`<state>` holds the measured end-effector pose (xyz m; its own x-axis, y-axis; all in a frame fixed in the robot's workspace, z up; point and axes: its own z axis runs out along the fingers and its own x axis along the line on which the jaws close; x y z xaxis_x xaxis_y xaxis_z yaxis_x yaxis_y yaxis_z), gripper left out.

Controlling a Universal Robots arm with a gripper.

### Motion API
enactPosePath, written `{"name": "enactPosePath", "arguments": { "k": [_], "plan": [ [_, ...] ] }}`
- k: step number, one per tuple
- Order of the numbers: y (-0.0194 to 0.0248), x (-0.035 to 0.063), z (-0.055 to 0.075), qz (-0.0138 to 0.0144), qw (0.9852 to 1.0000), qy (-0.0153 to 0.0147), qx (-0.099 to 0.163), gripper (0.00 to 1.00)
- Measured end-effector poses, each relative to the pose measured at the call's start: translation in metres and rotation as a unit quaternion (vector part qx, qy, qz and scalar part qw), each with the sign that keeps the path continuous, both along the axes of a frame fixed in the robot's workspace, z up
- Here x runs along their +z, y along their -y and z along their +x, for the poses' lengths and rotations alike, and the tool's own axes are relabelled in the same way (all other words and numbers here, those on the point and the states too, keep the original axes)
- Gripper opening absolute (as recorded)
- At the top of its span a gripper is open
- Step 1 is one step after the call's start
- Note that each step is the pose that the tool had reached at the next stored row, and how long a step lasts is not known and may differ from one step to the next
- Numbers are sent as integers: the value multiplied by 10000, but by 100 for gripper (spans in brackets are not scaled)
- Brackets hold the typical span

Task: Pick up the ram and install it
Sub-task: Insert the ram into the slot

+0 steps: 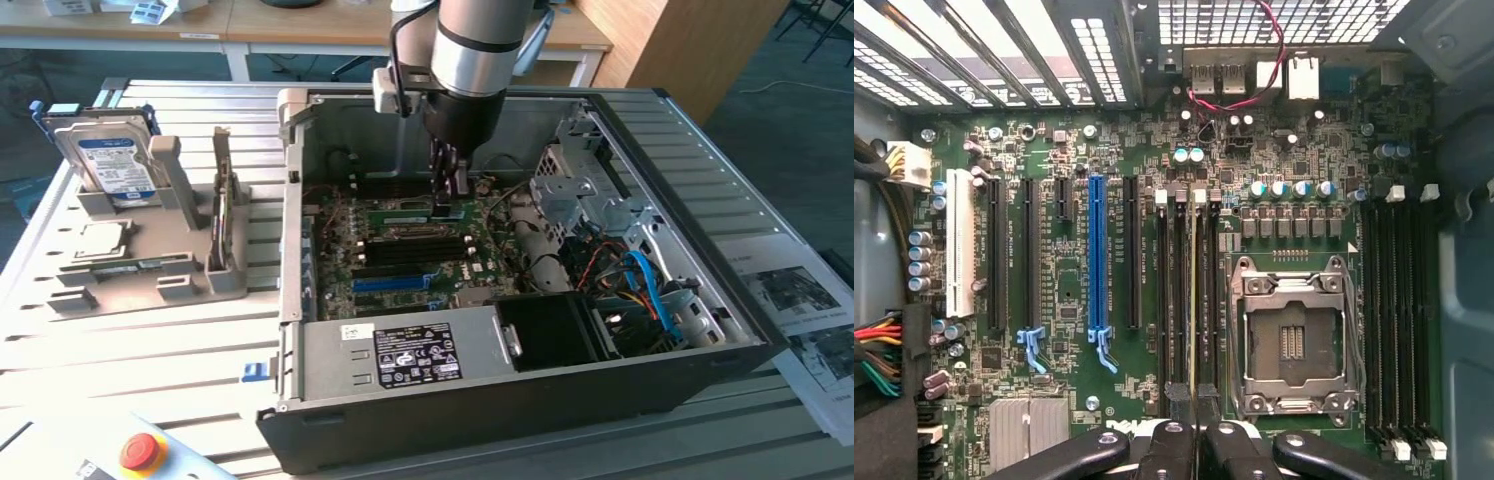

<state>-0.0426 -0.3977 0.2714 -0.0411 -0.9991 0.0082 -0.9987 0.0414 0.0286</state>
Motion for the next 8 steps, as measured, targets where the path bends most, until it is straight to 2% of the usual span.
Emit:
{"name": "enactPosePath", "arguments": {
  "k": [8],
  "plan": [
    [3, -4, 18, 1, 10000, -1, -1, 12]
  ]
}}
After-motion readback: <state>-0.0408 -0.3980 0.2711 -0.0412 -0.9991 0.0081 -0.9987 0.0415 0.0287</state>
